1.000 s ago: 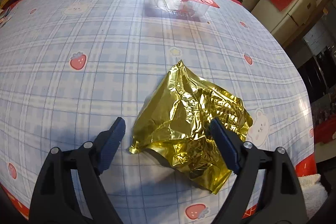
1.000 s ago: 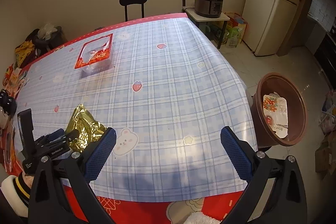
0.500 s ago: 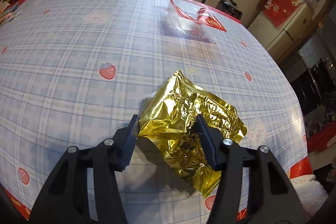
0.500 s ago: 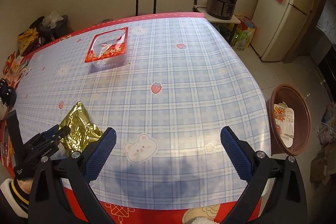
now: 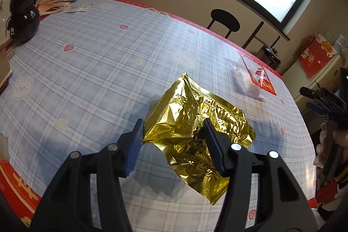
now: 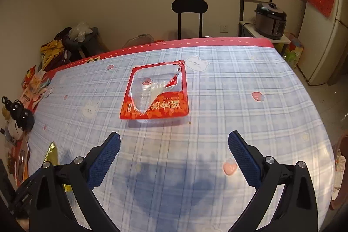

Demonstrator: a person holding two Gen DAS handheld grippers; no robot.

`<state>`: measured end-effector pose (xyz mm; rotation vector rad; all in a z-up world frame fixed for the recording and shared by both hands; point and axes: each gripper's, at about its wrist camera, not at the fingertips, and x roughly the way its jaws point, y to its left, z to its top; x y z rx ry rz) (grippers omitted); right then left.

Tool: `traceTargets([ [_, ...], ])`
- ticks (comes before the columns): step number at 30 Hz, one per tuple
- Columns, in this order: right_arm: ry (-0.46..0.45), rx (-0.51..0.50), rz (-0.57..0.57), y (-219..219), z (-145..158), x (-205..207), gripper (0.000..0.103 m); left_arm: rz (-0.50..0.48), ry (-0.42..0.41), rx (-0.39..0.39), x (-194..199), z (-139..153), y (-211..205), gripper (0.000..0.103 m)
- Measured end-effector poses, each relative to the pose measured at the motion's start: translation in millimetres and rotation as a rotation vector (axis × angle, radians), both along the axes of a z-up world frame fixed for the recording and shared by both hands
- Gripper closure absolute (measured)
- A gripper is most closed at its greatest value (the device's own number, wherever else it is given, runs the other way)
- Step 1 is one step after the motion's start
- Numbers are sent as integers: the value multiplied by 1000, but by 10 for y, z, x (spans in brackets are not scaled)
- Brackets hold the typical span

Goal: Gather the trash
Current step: 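Grasp the red-rimmed clear tray edge with the right gripper while the left holds the foil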

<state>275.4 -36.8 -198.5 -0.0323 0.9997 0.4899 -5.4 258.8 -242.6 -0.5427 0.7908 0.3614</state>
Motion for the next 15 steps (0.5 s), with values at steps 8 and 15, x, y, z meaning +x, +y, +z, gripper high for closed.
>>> traceTargets([
  [8,75,-61,-66,468,-471,633,9,69,-8,-26,-176,-16,178,47],
  [15,103,-132,-108,691,-750,892,9,113,6,-23,-435,-9,293,47],
])
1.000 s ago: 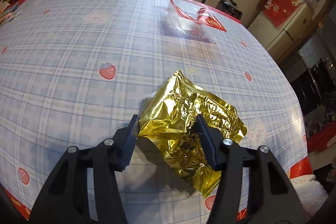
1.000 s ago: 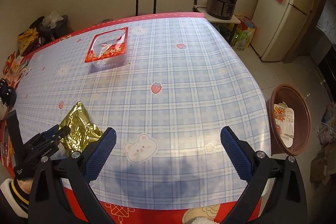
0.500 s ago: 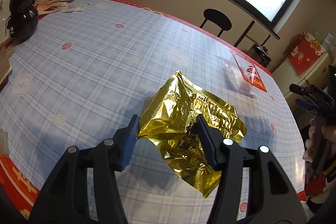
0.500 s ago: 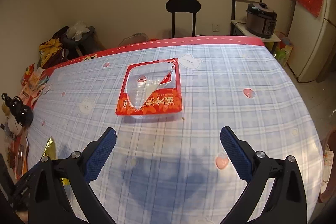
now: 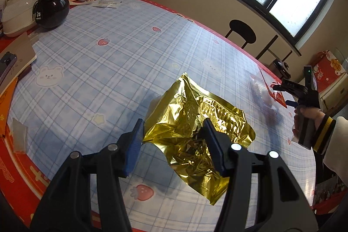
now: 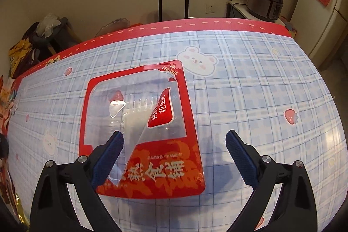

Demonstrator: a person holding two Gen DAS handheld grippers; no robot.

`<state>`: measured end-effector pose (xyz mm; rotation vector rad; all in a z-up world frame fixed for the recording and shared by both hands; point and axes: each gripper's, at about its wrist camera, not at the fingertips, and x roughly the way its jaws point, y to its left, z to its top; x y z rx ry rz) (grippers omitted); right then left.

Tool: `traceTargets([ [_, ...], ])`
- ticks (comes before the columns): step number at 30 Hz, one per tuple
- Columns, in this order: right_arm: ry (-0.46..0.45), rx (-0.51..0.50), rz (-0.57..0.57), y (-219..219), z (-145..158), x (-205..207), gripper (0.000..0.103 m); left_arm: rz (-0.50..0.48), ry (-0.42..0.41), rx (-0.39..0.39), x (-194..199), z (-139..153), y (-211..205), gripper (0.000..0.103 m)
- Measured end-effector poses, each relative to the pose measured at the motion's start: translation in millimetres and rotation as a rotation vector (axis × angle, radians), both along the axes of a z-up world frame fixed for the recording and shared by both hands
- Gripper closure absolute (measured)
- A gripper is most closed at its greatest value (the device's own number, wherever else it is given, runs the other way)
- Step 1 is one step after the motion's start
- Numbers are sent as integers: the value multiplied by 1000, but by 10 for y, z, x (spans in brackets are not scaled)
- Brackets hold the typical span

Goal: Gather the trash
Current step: 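Grasp the red-rimmed clear tray edge with the right gripper while the left holds the foil, then carry tray and foil to the brown bin and release the tray from the right gripper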

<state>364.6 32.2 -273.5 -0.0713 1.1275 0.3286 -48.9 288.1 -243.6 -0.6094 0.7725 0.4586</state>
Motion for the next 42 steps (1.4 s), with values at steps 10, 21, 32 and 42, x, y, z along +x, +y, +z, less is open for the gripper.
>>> traceTargets([
  [10,44,61,43,-38,38,-306,50,-8,-28,5,49,119,-37,47],
  [21,-7,186,117,-541,424,-1073,74,-85,-61,20,272,296,-334,47],
  [32,-41,336,102,-1291,699,-1601,92,-134,-79,48,294,487,-731,47],
  [42,-158,416,30,-2084,1160,-1710,93,-181,-101,82,351,728,-1172,47],
])
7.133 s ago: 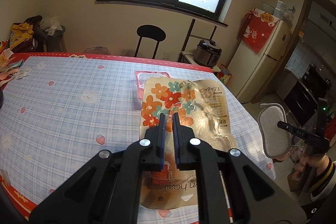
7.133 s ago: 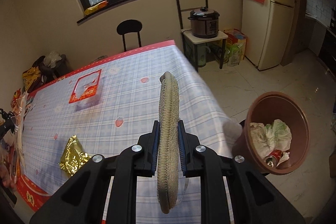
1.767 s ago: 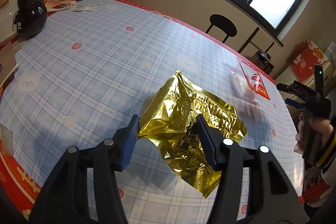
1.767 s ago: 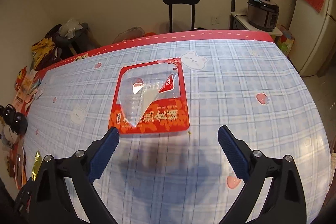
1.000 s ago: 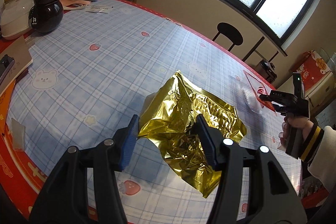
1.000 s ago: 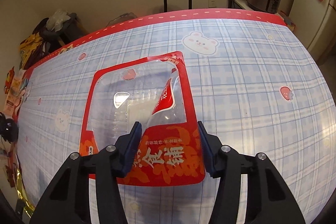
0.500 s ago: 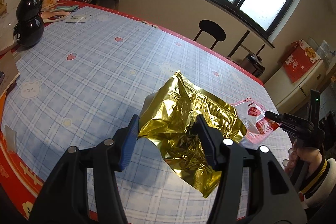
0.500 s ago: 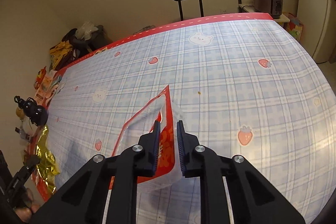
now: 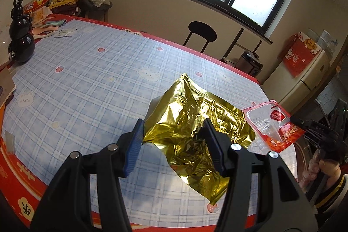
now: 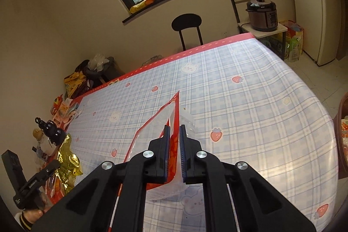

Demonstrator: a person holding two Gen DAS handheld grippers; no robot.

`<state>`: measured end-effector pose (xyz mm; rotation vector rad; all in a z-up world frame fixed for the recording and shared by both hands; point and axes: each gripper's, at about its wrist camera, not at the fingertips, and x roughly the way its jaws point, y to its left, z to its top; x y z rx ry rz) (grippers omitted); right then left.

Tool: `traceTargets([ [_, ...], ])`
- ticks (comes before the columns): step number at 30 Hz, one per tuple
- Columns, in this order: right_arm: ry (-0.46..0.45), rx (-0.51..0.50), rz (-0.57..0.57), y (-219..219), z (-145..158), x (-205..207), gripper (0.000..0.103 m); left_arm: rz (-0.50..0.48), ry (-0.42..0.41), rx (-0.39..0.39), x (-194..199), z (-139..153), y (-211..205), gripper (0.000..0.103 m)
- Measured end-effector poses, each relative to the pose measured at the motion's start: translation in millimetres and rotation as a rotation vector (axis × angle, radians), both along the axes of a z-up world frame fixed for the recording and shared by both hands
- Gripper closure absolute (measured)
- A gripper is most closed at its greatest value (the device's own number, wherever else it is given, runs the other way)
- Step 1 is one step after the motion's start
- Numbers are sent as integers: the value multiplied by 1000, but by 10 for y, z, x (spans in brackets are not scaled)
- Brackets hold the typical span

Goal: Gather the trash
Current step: 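Carry tray and foil to the brown bin and release the tray from the right gripper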

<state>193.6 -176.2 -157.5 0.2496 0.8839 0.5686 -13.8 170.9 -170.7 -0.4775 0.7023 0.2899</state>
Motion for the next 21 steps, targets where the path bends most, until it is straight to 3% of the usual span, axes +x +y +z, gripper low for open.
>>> traceTargets([
  [12,-103,3,-172,-1286,392,45,95,-122,-56,24,505,244,-839,47],
  [21,-124,-106,-399,-2669,400,201,95,-196,-60,20,877,221,-1453,47],
])
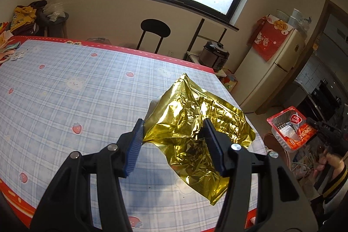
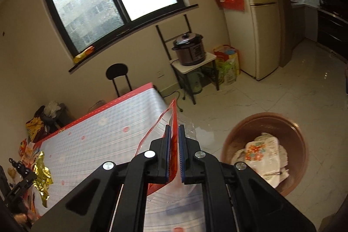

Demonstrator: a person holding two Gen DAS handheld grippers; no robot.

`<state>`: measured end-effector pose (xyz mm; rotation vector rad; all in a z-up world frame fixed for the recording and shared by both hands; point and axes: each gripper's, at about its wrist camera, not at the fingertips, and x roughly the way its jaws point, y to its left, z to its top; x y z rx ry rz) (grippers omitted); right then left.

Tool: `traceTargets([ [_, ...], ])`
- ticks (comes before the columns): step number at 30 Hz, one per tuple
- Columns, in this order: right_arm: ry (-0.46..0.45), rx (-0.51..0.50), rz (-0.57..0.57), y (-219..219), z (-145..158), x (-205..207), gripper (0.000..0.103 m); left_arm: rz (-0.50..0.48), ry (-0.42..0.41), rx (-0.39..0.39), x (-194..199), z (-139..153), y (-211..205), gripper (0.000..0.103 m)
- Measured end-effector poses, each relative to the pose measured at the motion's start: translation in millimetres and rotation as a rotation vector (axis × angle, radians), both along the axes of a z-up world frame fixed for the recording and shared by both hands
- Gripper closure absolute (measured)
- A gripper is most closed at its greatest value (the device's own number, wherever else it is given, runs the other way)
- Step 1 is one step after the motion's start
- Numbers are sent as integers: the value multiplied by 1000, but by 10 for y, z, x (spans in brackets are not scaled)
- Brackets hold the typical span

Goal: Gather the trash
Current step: 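Carry tray and foil to the brown bin and release the tray from the right gripper, then drop the gold foil wrapper into the brown bin from the left gripper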

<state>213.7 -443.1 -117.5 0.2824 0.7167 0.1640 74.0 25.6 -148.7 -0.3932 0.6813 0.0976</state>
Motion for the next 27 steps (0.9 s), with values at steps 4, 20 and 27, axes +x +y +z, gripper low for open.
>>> traceTargets([
  [4,20,-71,-85,-513,-54,131,98,-15,9,-8,117,-61,-211,47],
  [20,21,-171,-156,-1102,12,438,23,-116,13,14,439,-59,-748,47],
  [27,1,-207,-186,-1018,232,142,5,-206,-5,35,604,37,-1025,47],
])
